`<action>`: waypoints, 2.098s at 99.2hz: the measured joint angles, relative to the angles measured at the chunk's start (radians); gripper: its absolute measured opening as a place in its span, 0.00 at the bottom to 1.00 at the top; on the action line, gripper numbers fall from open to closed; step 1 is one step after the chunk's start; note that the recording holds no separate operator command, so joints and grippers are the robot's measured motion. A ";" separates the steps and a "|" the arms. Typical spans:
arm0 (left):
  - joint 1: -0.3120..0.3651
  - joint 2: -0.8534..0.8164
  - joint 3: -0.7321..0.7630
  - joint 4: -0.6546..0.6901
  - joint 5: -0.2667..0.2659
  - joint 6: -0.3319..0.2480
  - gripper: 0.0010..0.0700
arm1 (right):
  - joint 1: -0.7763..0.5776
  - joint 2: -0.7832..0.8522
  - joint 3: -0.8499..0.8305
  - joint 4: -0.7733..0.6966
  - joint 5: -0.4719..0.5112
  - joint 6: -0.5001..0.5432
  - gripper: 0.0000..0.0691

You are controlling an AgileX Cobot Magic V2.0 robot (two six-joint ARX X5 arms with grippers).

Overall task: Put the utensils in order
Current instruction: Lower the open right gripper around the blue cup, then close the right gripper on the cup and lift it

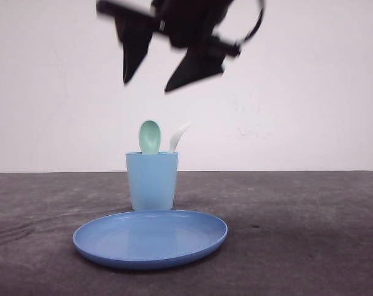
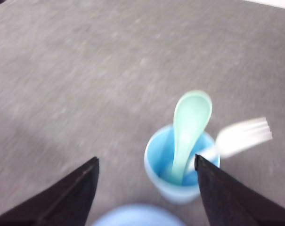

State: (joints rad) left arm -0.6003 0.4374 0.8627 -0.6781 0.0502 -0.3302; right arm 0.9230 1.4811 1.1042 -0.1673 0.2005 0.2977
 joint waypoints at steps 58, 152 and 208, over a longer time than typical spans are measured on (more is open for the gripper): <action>0.000 0.000 0.000 -0.022 0.000 0.000 0.39 | 0.009 0.128 0.000 -0.200 -0.044 0.169 0.99; 0.000 0.000 0.000 -0.038 0.000 0.000 0.39 | -0.134 0.433 0.138 0.066 -0.144 0.159 0.99; 0.000 0.000 0.000 -0.039 0.001 0.000 0.39 | -0.151 0.483 0.198 0.013 -0.139 0.144 0.58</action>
State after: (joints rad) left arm -0.6003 0.4370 0.8627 -0.7166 0.0509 -0.3302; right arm 0.7723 1.9636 1.3022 -0.1547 0.0616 0.4419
